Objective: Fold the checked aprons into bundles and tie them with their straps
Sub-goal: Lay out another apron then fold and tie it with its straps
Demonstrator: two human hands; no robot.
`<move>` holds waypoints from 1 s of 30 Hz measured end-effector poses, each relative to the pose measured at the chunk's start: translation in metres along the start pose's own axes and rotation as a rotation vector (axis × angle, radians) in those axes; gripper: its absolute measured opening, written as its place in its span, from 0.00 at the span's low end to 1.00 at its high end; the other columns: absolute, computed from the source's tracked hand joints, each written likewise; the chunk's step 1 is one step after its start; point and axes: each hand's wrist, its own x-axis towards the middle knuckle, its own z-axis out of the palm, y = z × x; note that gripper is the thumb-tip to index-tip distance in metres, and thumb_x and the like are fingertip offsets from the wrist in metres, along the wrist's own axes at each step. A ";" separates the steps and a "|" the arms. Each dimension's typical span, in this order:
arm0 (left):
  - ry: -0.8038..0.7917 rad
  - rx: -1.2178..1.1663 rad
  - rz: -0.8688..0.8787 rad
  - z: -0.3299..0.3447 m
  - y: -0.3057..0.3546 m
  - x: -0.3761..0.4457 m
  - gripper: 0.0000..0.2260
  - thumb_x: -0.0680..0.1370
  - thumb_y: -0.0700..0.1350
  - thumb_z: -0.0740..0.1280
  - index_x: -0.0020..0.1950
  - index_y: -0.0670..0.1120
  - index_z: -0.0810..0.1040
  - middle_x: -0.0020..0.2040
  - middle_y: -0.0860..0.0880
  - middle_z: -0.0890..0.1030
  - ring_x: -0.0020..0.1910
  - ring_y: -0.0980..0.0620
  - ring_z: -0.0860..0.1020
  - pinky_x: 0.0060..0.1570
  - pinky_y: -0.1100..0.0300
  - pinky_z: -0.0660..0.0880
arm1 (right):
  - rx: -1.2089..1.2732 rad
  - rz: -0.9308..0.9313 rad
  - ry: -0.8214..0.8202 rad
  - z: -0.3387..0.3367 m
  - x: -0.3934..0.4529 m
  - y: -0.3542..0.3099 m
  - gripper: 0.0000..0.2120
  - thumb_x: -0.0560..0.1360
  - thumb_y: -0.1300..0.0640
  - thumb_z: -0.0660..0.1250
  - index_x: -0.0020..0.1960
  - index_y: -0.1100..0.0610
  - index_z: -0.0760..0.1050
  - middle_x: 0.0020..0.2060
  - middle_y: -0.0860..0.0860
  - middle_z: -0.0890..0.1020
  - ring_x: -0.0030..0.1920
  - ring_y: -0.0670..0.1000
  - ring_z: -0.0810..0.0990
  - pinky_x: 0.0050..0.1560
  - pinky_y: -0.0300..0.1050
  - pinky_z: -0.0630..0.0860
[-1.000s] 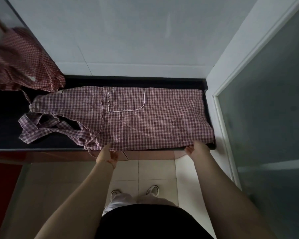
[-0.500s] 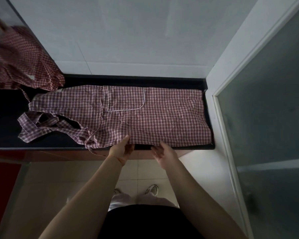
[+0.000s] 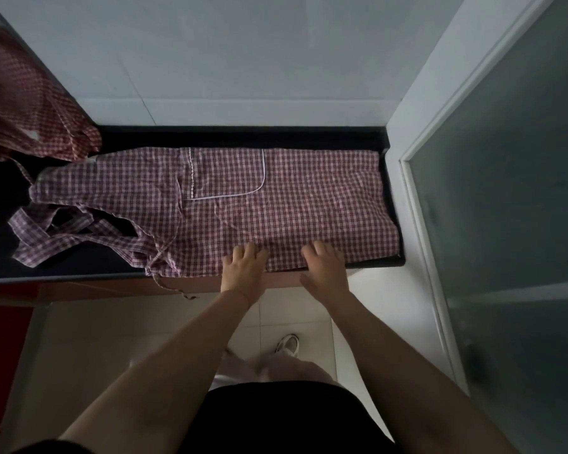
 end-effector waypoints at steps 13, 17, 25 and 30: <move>-0.039 -0.158 -0.083 -0.040 -0.014 0.028 0.09 0.81 0.40 0.59 0.55 0.47 0.78 0.47 0.48 0.81 0.42 0.49 0.76 0.41 0.57 0.69 | -0.083 -0.037 -0.143 -0.019 0.022 0.008 0.05 0.77 0.60 0.68 0.51 0.56 0.81 0.46 0.50 0.82 0.50 0.52 0.79 0.53 0.47 0.73; -0.153 -0.074 -0.162 -0.059 -0.019 0.045 0.07 0.80 0.37 0.61 0.49 0.44 0.79 0.51 0.46 0.81 0.46 0.48 0.78 0.49 0.53 0.79 | -0.139 0.040 -0.103 -0.034 0.039 0.012 0.07 0.78 0.60 0.66 0.54 0.55 0.79 0.50 0.50 0.81 0.52 0.50 0.76 0.52 0.43 0.73; -0.316 -0.096 -0.303 -0.081 -0.035 0.065 0.11 0.80 0.37 0.63 0.61 0.38 0.76 0.61 0.41 0.79 0.58 0.45 0.79 0.48 0.58 0.74 | -0.144 0.300 -0.132 -0.067 0.057 0.028 0.03 0.80 0.58 0.61 0.47 0.53 0.70 0.44 0.51 0.74 0.39 0.48 0.72 0.37 0.39 0.65; -0.408 -0.187 -0.247 -0.085 -0.042 0.067 0.14 0.81 0.49 0.61 0.61 0.42 0.77 0.58 0.44 0.79 0.55 0.46 0.77 0.51 0.58 0.74 | -0.149 0.574 -0.345 -0.096 0.085 0.048 0.08 0.82 0.60 0.58 0.53 0.60 0.75 0.46 0.55 0.77 0.37 0.51 0.73 0.34 0.40 0.65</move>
